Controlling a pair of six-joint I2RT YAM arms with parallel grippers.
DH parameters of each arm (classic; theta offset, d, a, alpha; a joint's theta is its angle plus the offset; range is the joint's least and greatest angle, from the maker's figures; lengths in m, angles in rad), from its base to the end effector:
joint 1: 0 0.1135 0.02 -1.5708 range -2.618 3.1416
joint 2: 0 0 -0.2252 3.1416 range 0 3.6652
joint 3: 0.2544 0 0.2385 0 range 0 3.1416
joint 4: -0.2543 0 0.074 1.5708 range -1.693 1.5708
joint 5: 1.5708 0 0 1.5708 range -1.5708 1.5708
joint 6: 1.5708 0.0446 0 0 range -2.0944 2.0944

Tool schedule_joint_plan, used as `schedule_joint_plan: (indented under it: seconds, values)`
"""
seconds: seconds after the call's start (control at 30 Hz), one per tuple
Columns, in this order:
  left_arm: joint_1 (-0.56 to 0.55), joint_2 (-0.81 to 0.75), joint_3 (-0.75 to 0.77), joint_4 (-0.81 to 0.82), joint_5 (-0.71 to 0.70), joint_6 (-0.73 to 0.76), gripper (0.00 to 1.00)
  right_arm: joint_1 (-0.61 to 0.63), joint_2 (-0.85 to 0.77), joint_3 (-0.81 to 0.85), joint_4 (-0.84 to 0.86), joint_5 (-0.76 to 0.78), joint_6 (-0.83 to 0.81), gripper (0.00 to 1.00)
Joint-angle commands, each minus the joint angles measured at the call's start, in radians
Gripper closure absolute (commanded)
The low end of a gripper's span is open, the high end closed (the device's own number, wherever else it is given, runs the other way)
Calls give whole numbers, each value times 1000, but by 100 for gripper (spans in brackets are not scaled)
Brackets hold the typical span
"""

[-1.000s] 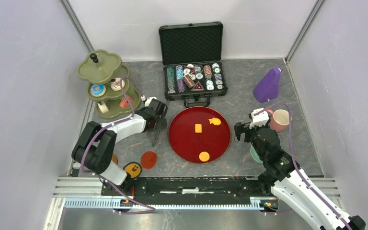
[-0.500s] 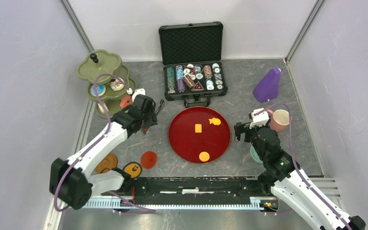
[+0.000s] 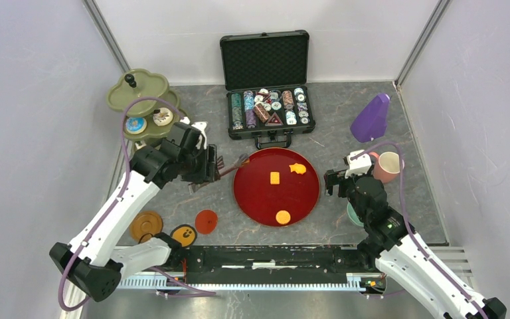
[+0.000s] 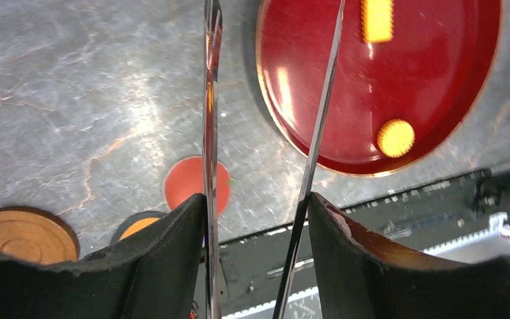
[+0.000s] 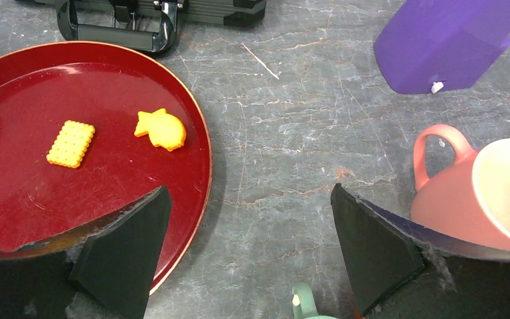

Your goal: Serve the afternoon tea

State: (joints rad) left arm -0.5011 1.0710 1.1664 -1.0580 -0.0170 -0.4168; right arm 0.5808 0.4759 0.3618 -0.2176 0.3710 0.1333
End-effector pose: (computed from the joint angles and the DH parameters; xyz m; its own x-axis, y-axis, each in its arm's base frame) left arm 0.1792 -0.0973 0.2956 -0.8491 0.0036 -0.5282 0.1401 0.9657 -0.2186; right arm 0.1470 0.0772 0.2124 -0.2996 -0.0485 -0.9528 -0.1866 0.9824 0.0087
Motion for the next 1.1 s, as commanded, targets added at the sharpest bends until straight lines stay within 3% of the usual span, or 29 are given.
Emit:
schedule_joint_plan:
  seconds: [0.0,0.3,0.5,0.73,1.07]
  values:
    - [-104,16,94,-28,83,7,36,4,7,7,39,11,-3,2]
    - [-479,220,246,-15,-323,-209,38,3,1,5,39,18,-3,2]
    - [-613,354,311,-20,-510,-365,41,4,-6,6,39,17,-2,2]
    - [-681,508,367,-29,-574,-471,41,3,-16,3,43,13,0,2]
    - [-717,612,409,-36,-553,-525,42,3,-34,-2,46,9,-1,2]
